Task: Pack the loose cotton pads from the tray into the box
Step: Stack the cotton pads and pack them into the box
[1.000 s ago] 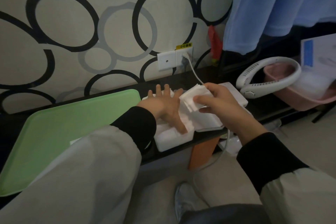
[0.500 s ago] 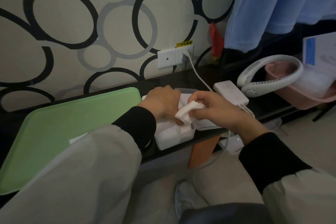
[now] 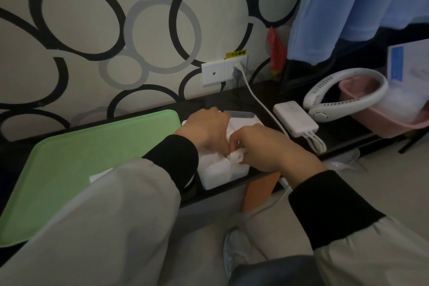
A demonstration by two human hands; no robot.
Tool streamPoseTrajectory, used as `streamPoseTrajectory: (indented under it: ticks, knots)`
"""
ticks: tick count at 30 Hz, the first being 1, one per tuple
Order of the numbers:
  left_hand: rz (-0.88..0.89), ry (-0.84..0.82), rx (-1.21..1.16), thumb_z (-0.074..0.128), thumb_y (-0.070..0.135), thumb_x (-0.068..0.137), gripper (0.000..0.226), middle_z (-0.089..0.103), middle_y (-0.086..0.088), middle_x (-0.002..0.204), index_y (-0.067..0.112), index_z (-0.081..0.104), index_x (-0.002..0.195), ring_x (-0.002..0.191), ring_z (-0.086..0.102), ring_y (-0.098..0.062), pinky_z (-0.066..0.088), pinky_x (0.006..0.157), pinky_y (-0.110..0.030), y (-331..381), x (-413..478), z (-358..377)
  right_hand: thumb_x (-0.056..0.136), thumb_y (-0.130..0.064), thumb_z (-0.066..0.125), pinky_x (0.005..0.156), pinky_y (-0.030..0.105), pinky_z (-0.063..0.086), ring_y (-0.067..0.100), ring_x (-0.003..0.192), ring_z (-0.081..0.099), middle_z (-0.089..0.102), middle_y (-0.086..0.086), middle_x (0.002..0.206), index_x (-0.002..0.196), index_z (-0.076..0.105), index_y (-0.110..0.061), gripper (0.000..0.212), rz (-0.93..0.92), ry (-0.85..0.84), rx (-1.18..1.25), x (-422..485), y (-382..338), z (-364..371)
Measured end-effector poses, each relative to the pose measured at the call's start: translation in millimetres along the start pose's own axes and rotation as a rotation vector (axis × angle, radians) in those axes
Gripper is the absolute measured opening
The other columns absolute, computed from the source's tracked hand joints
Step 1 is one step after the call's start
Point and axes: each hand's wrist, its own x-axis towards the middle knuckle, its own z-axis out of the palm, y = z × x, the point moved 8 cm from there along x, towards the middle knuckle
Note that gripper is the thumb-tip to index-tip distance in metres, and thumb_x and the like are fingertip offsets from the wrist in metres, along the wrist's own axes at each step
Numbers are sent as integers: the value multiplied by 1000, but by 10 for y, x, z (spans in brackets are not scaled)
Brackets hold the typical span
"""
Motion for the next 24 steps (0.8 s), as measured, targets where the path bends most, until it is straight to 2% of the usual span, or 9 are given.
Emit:
streamPoseTrajectory:
  ticks: [4,8,13,17,19,22,24]
  knots:
    - [-5,-8,6,79,62,64,97,50,-7,134,25,40,145,118,54,-30,46,91,-41,-5,-11,6,92,-19,60,81,37,53,20,95,60,66,1,105,108,71,-31,23,18,-60,-66,-3,-41,0]
    - [-11,-26,6,80,61,65,101,48,-7,137,25,36,148,120,53,-31,46,95,-42,8,-34,4,93,-22,54,83,35,49,25,104,59,65,7,116,121,68,-23,30,66,-222,-46,-50,-61,84]
    - [-21,-51,-9,82,59,64,109,43,-8,143,24,28,152,126,49,-32,44,100,-42,17,-67,10,98,-27,44,95,40,48,26,108,58,63,10,120,124,63,-14,34,122,-354,-2,-77,-119,154]
    - [-11,-44,-3,82,60,63,112,42,-8,145,24,27,153,127,48,-31,43,101,-41,11,-69,16,99,-27,47,103,40,43,26,119,54,58,10,131,133,58,-16,37,134,-401,-46,-57,-124,246]
    - [-4,-38,-9,81,61,64,112,41,-8,146,24,25,154,129,47,-31,42,103,-41,3,-66,27,100,-26,45,98,37,43,26,118,54,59,9,131,132,59,-16,37,138,-383,-13,-75,-117,211]
    - [1,-27,-24,81,60,64,111,40,-7,148,24,26,154,129,46,-31,42,103,-40,-13,-58,33,98,-23,42,82,33,41,24,111,56,61,5,124,127,63,-22,35,113,-282,2,-109,-97,74]
    - [2,-23,-30,80,63,63,111,40,-7,148,24,27,153,128,46,-31,42,103,-41,-19,-60,32,97,-21,45,83,32,41,24,112,55,60,5,126,129,62,-24,37,106,-319,-19,-138,-99,97]
